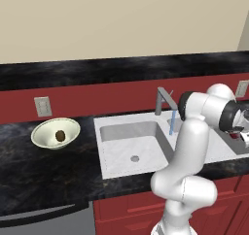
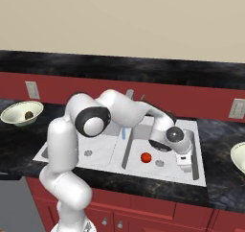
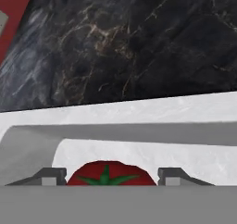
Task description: Pick the tomatos from the sink and place them in one bowl. Place the kiwi in the other bowl. Then turn off the sink faucet.
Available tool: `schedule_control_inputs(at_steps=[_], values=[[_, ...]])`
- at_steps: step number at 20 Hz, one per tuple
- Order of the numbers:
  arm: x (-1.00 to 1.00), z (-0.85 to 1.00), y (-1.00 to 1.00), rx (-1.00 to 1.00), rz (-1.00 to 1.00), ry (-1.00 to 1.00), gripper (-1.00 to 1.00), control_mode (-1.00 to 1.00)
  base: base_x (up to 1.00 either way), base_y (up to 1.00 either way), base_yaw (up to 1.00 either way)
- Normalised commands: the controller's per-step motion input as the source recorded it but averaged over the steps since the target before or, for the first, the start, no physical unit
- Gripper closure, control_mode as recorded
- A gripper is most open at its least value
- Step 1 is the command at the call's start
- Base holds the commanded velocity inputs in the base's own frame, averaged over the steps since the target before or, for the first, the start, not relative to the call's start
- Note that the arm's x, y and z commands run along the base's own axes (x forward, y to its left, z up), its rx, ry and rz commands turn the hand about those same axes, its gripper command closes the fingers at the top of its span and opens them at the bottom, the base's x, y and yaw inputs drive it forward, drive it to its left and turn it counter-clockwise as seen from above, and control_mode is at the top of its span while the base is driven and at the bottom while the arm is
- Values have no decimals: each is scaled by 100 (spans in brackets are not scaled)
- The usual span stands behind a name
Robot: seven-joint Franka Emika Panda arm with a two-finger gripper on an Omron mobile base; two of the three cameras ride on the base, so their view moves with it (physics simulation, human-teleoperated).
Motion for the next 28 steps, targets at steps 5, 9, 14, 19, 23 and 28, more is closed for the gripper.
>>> schedule_control_inputs(at_steps=[5, 9, 14, 19, 23, 28], values=[[-24, 67, 0, -15, -32, -11, 100, -100, 0, 0, 0], [-5, 66, -8, -7, -23, -2, 100, -100, 0, 0, 0], [0, 74, -16, -1, -12, 0, 100, -100, 0, 0, 0], [-1, 84, -20, -1, -9, -1, 100, -100, 0, 0, 0], [0, 58, -30, 0, -11, -2, 100, -100, 0, 0, 0], [0, 65, -25, 0, -10, -4, 100, -100, 0, 0, 0]])
